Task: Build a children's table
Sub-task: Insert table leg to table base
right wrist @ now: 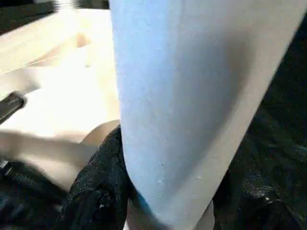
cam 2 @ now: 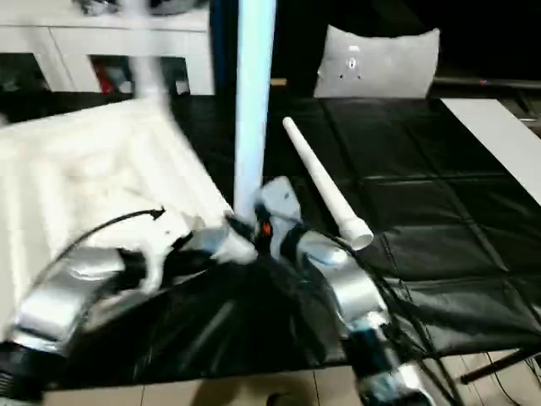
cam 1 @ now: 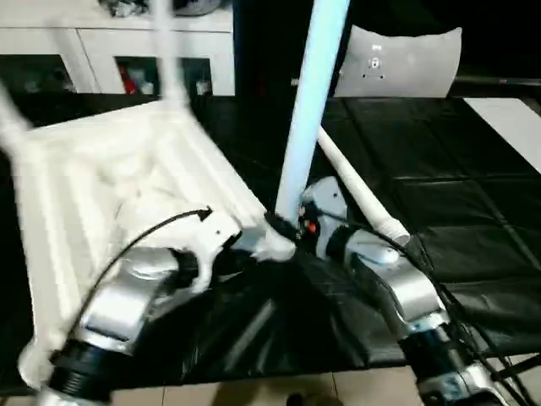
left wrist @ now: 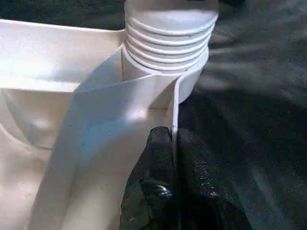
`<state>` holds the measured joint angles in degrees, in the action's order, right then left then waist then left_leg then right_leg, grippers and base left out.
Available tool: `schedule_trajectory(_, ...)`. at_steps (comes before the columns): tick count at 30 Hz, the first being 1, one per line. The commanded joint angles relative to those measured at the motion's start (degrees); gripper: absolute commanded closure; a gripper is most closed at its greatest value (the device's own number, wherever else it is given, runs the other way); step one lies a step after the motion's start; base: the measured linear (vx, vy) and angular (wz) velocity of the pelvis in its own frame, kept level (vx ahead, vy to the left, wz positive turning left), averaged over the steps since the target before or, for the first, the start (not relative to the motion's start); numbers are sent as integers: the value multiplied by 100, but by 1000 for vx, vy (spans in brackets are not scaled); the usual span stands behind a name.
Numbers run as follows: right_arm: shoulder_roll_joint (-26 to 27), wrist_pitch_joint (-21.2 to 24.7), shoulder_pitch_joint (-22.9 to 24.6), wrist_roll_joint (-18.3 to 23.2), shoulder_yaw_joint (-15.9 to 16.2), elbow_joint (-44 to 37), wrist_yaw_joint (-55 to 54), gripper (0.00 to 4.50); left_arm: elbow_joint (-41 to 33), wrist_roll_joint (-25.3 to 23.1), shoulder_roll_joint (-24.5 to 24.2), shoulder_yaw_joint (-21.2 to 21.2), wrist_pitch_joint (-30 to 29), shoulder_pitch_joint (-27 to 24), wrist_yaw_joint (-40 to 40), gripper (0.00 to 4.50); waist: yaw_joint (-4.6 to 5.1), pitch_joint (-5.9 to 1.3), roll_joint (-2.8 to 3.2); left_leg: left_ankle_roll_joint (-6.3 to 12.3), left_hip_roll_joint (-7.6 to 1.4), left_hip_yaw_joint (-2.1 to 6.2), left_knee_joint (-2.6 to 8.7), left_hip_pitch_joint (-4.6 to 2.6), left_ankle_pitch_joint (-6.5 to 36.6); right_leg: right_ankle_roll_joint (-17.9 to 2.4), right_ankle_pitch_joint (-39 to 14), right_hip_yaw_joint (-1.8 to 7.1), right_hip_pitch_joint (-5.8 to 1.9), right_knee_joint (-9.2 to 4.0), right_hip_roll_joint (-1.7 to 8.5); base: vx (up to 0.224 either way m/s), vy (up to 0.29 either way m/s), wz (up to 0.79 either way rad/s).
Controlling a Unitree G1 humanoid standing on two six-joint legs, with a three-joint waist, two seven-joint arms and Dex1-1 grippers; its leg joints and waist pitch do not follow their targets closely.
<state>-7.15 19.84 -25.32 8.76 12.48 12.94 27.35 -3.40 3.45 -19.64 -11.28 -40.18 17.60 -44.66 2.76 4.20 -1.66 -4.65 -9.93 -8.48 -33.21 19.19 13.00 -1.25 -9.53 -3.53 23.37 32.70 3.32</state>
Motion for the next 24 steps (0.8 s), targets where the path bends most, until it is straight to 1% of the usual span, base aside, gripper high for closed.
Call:
schedule_trajectory(1,-34,607,227,-377,-19,1024,-508,261,-744,277,319,-82,-75,193,-12,450,-58,-275,44,152,-271,50,457,128,1242,-1130,-2010,321,-275,-396,432,0,0,0)
schedule_trajectory(2,48,636,166,-345,-30,1043,-522,261,-720,168,415,-138,-197,274,185,450,-66,-301,32,229,-256,30,428,135,997,-1189,-1803,325,-302,-367,432,0,0,0)
schedule_trajectory(3,86,677,148,-320,-23,1032,-493,261,-676,73,423,-186,-211,329,268,450,-85,-294,44,255,-250,26,421,126,966,-1187,-1824,322,-289,-379,433,0,0,0)
schedule_trajectory(4,139,722,124,-304,-24,1037,-453,261,-635,-49,412,-253,-249,395,388,450,-89,-314,44,279,-250,32,415,144,836,-1199,-1711,315,-326,-354,436,0,0,0)
schedule_trajectory(7,95,659,107,-421,155,1120,-351,261,-591,-152,318,-353,-353,476,430,450,-106,-335,60,311,-264,24,402,124,653,-1285,-1395,294,-337,-320,424,0,0,0)
schedule_trajectory(8,101,639,89,-432,152,1169,-388,261,-591,-154,313,-358,-381,487,447,450,-107,-334,62,301,-265,24,401,120,675,-1293,-1410,293,-336,-319,425,0,0,0)
schedule_trajectory(9,115,601,56,-451,143,1259,-460,261,-592,-159,306,-365,-432,507,481,450,-107,-331,80,284,-265,28,404,123,717,-1302,-1448,291,-341,-316,428,0,0,0)
schedule_trajectory(11,139,542,3,-421,94,1386,-480,261,-596,-185,295,-369,-478,523,515,450,-92,-325,72,225,-261,33,406,118,950,-1246,-1770,284,-336,-346,430,0,0,0)
schedule_trajectory(12,144,501,-23,-410,74,1447,-465,261,-596,-204,285,-372,-490,529,523,450,-91,-328,81,214,-260,38,405,115,986,-1221,-1844,281,-336,-352,430,0,0,0)
schedule_trajectory(13,156,473,-57,-410,48,1510,-453,226,-587,-221,279,-376,-516,546,549,450,-88,-326,95,200,-260,40,405,116,1026,-1204,-1901,280,-331,-358,434,0,0,0)
schedule_trajectory(14,163,428,-81,-418,27,1554,-455,205,-582,-238,268,-378,-566,558,579,450,-79,-332,82,175,-256,42,399,116,1069,-1146,-1995,277,-330,-367,433,0,0,0)
schedule_trajectory(15,168,390,-102,-422,9,1592,-456,188,-563,-251,262,-371,-600,573,612,450,-79,-336,86,173,-254,39,394,107,1066,-1151,-1993,279,-320,-370,432,0,0,0)
schedule_trajectory(16,171,322,-130,-420,-16,1645,-447,186,-497,-277,269,-323,-612,606,694,450,-83,-359,94,178,-256,35,380,102,961,-1212,-1774,279,-326,-349,425,0,0,0)
schedule_trajectory(17,165,284,-136,-425,-23,1660,-444,181,-468,-281,267,-309,-601,621,705,450,-90,-359,95,187,-257,32,375,96,922,-1244,-1678,279,-320,-338,418,0,0,0)
schedule_trajectory(18,160,251,-140,-429,-29,1674,-442,181,-443,-285,265,-297,-592,634,714,450,-97,-370,103,199,-253,29,368,105,860,-1273,-1565,281,-339,-325,419,0,0,0)
schedule_trajectory(19,145,124,-146,-431,-66,1710,-416,171,-337,-305,237,-278,-470,685,719,450,-120,-388,106,238,-252,24,359,108,687,-1338,-1304,274,-354,-299,416,0,0,0)
schedule_trajectory(20,145,124,-146,-431,-66,1710,-416,156,-337,-305,237,-278,-470,685,719,450,-125,-394,104,245,-253,24,355,109,638,-1356,-1221,274,-362,-284,415,0,0,0)
schedule_trajectory(22,100,-14,-106,-422,-99,1680,-359,138,-195,-329,150,-303,-267,732,666,450,-147,-400,114,265,-253,21,348,104,601,-1398,-1141,271,-366,-279,416,0,0,0)
schedule_trajectory(23,42,-125,-29,-393,-108,1570,-257,138,-82,-319,77,-329,-88,750,562,450,-156,-406,121,264,-253,20,344,98,598,-1413,-1131,272,-369,-275,417,0,0,0)
schedule_trajectory(24,-14,-246,47,-355,-113,1467,-136,124,25,-307,-2,-373,99,767,439,450,-187,-416,120,288,-248,8,334,81,594,-1407,-1125,273,-363,-280,413,0,0,0)
